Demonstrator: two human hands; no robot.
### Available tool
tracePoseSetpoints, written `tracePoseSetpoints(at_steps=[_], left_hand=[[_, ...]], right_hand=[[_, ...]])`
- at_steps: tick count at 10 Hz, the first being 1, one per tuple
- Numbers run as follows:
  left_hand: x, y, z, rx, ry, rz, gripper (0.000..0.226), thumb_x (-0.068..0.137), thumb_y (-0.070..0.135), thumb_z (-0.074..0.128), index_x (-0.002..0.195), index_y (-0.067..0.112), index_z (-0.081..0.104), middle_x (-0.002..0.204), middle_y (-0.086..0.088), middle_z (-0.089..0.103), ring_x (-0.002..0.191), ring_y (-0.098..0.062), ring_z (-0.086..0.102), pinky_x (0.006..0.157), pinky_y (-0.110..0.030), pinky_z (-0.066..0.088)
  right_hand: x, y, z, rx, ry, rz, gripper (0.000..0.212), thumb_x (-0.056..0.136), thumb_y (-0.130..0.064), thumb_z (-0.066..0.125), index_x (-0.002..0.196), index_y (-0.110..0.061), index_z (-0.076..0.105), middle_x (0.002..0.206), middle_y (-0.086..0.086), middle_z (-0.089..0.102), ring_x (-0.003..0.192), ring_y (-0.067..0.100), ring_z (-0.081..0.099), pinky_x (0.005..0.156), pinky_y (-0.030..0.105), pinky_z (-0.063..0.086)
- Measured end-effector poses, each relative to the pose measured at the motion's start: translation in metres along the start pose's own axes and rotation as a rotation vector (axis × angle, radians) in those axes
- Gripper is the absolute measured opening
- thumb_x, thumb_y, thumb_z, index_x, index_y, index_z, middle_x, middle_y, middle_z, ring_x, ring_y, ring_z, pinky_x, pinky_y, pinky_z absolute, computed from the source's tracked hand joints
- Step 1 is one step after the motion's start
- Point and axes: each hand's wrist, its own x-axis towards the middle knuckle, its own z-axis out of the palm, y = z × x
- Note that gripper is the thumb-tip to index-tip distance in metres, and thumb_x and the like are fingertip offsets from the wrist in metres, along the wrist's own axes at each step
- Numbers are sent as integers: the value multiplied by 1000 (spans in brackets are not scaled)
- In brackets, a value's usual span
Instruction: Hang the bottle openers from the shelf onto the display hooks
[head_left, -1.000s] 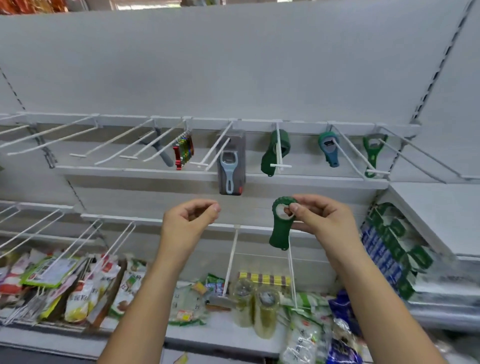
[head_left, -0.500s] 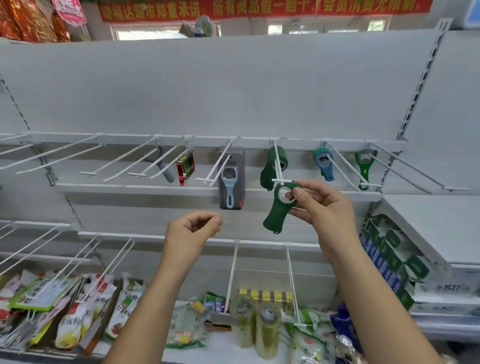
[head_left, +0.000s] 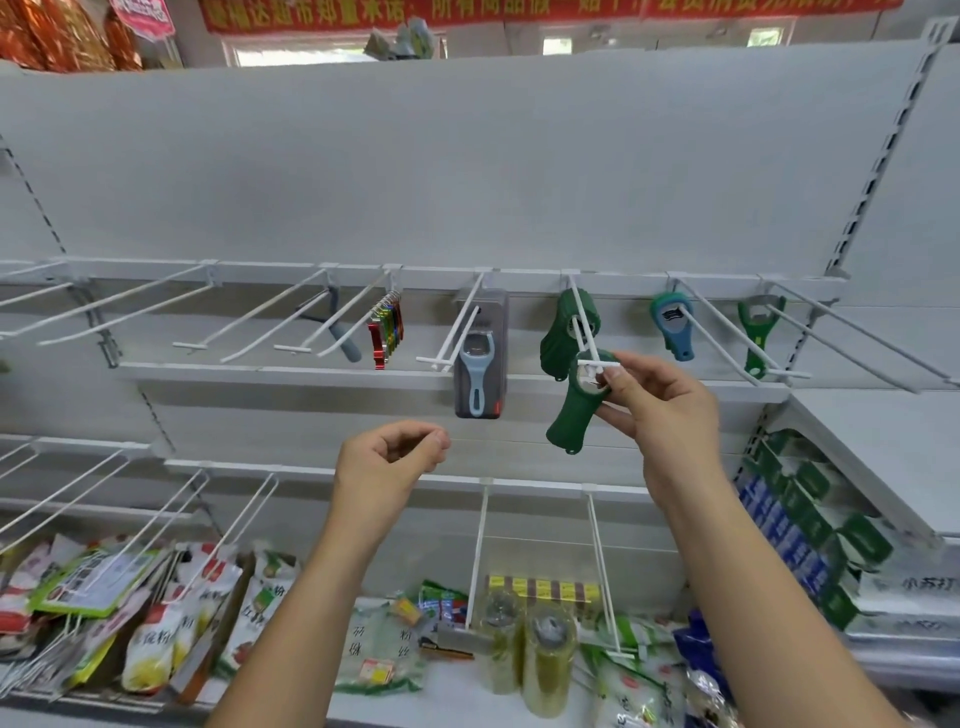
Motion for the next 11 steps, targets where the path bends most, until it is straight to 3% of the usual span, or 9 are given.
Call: tracePoseSetpoints(at_steps=[1,3,5,7,9,11], left_hand=[[3,-3,-3,-3,8,-13,11,89,12,73,89,21,79,85,-1,79,87,-20,75,86,-37,60],[7,-6,-4,-4,-2,-16,12,89,12,74,88,23,79,85,-1,79,88,-22,75,85,-36,60],[12,-8,-8,-3,12,-9,10,90,10,72,92,17,79,83,-1,79,83,-15,76,80,-28,59],[15,-13,-16,-6,29,-14,9,89,9,72,92,14,79,83,-3,79,81,-16,76,79,-28,59],[19,-16,-23,-13,51,-13,10,90,9,72,91,15,79,83,-3,79,80,-16,76,80,-30,59],[13,-14,-26,3,65,-17,10,90,8,71,91,14,78,83,-2,79,80,-17,75,79,-28,60]], right_hand=[[6,7,0,12,19,23,17,93,-3,64,105,-11,72,95,9,77,91,25,76,77,37,63],[31,15,7,8,68,30,15,91,-2,68,98,-14,73,87,7,76,86,24,76,69,29,62],[64,25,14,-23,97,23,19,90,-7,72,109,-5,73,99,17,75,85,25,74,70,28,61],[82,30,19,-97,121,-4,23,92,-12,71,114,-6,73,96,10,76,70,11,74,63,22,58],[97,39,23,-79,139,-29,26,89,-12,74,114,-3,73,98,14,76,73,18,74,74,32,63],[89,42,19,-84,221,15,25,88,-17,75,111,-7,72,98,12,75,79,18,73,72,25,61]])
